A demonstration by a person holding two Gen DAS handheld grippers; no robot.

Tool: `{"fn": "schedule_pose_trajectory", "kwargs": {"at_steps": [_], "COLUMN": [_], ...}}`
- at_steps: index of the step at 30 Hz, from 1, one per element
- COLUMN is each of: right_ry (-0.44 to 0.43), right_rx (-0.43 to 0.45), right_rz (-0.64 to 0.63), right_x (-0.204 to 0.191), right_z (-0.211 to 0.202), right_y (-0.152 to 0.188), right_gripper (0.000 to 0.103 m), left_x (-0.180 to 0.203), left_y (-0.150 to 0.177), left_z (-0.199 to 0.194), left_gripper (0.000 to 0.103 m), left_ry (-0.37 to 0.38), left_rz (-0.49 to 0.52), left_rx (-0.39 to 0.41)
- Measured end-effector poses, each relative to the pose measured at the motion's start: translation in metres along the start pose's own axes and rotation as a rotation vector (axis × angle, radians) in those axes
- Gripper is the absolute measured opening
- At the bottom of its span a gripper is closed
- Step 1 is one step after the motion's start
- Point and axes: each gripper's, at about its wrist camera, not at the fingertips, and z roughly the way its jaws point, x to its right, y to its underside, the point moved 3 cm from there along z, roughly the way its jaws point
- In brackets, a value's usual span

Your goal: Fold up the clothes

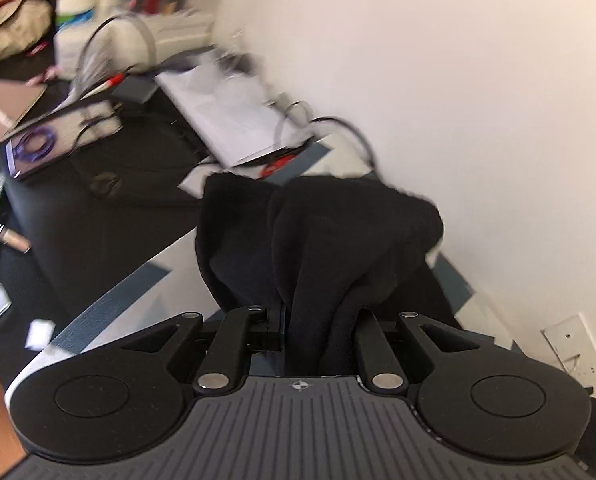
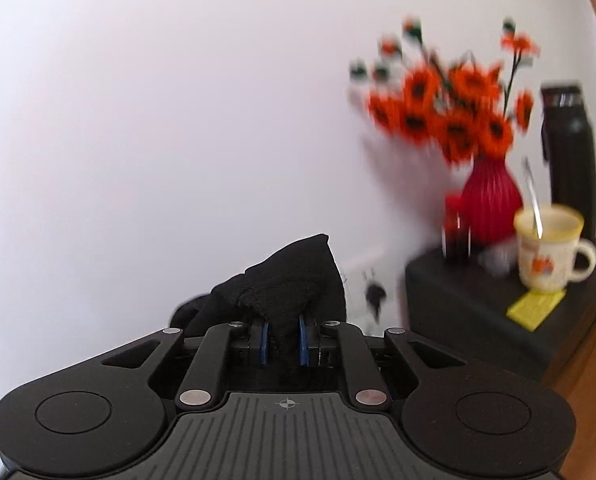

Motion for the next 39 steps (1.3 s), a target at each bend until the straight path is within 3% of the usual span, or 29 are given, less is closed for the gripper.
{"fn": "schedule_pose_trajectory", "kwargs": {"at_steps": [4,9,13,17,19,21,22,24,30,35,39], "right_ry": [0.028,0.199,0.319,0.347,0.367,0.378,0.38,0.397,0.362,0.276,0.192], "right_rx": [-0.037,-0.237,-0.445,-0.526,-0.533,-0.525,-0.515,-0.491,-0.332,-0.226,-0.165], "right_rz": [0.066,0.149,0.257,0.239,0.212,0.189,0.175,0.146,0.175,0.219,0.25], "right_x": [0.027,0.079,0.115,0.113,0.107,0.097,0.093,0.085,0.071,0.062,0.052], "right_z": [-0.053,-0.096,-0.101,-0.095,-0.093,-0.095,-0.097,-0.106,-0.132,-0.148,-0.141], "right_y": [0.014,0.098,0.171,0.205,0.207,0.204,0.201,0.2,0.161,0.131,0.11], "right_gripper": [0.011,0.011,0.011,0.012,0.017,0.032,0.037,0.06,0.068,0.07,0.071], "left_x": [-0.03,-0.058,-0.04,-0.012,-0.001,0.011,0.017,0.029,0.068,0.126,0.163], "left_y": [0.013,0.041,0.052,0.055,0.054,0.053,0.053,0.05,0.035,0.042,0.054], "left_z": [0.007,0.027,0.044,0.061,0.066,0.067,0.066,0.063,0.041,0.02,0.03], "left_gripper": [0.012,0.012,0.012,0.021,0.037,0.063,0.065,0.066,0.067,0.071,0.073], "left_ry": [-0.041,-0.15,-0.193,-0.244,-0.239,-0.237,-0.238,-0.236,-0.15,-0.062,0.053], "left_rz": [-0.051,-0.082,-0.007,0.091,0.123,0.165,0.186,0.214,0.188,0.434,0.529], "left_rx": [-0.077,-0.175,-0.205,-0.225,-0.23,-0.218,-0.21,-0.216,-0.162,-0.012,-0.088]}}
